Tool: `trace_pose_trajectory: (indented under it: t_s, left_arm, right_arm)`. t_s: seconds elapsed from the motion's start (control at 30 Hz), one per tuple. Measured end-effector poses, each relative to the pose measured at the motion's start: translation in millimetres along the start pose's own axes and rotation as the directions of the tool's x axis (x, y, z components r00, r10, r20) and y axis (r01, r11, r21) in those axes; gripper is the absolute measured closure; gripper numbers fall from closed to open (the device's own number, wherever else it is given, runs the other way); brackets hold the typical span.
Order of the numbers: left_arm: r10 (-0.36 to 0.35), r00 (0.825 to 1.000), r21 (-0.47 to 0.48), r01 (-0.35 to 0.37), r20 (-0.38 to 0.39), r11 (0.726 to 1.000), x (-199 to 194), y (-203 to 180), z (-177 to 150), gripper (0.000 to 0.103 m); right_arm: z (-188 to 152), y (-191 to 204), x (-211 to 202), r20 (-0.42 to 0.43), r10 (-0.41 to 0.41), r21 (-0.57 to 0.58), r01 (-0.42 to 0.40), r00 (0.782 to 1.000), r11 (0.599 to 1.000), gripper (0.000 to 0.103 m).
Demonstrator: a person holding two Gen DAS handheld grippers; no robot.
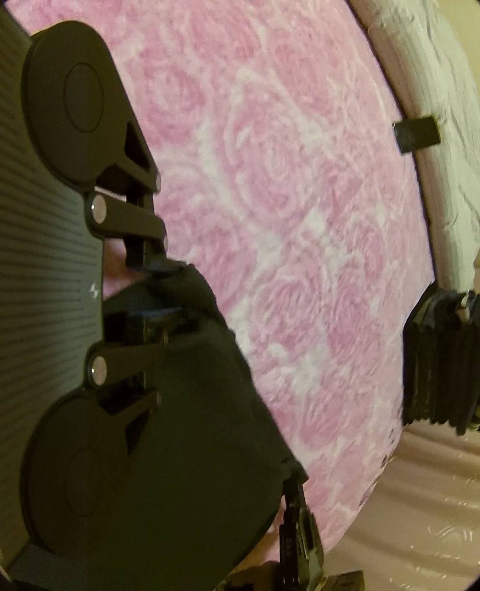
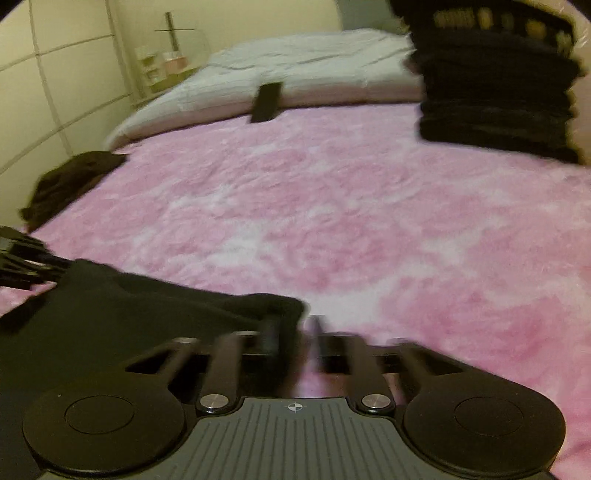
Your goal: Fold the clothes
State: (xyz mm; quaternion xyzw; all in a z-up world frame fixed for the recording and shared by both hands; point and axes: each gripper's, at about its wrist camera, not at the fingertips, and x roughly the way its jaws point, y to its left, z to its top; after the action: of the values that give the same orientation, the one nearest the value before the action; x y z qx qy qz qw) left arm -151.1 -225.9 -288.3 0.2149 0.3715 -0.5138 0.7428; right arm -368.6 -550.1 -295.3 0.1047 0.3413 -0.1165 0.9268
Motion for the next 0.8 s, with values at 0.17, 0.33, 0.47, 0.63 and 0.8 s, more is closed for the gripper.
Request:
trace_pose_trajectory:
  t_s: [0.17,0.33,0.47,0.63,0.8]
  left_arm:
    - [0.088,0.995,0.013,-0.089,0.047,0.996,-36.4,-7.3,-3.5,0.087]
    - [0.029,0.993,0.088,-0.039,0.114,0.995,-81.3,-52.1,-21.7,0.081]
    - [-0.039,0.996,0.138,0.029,0.075,0.990,-87.8,-88.0,-49.6,0.076]
    - [-0.009,0.999,0.108,0.006,0.034,0.994,-81.8,-97.1,-71.2,0.076]
    - [0.048,0.986,0.189,-0.078,0.162,0.979,-126.8,-117.2,-80.6,0.059]
  right_arm:
    - [-5.1,24.3,-53.4,0.070,0.078,-0.078,-0.073,0.995,0.994,0.026]
    - [-36.2,67.3,-93.5,0.023,0.258,-0.170,-0.251,0.966,0.953,0.005]
    - [-70.8,82.7,-91.9,-0.088,0.267,-0.153,-0.278,0.960,0.948,0.004]
    - [-89.1,95.7,-117.2,-0.084,0.191,-0.197,-0.204,0.978,0.959,0.004]
    - [-111.2,127.2,-158.9,0.000,0.127,-0.441,-0.114,0.992,0.890,0.004]
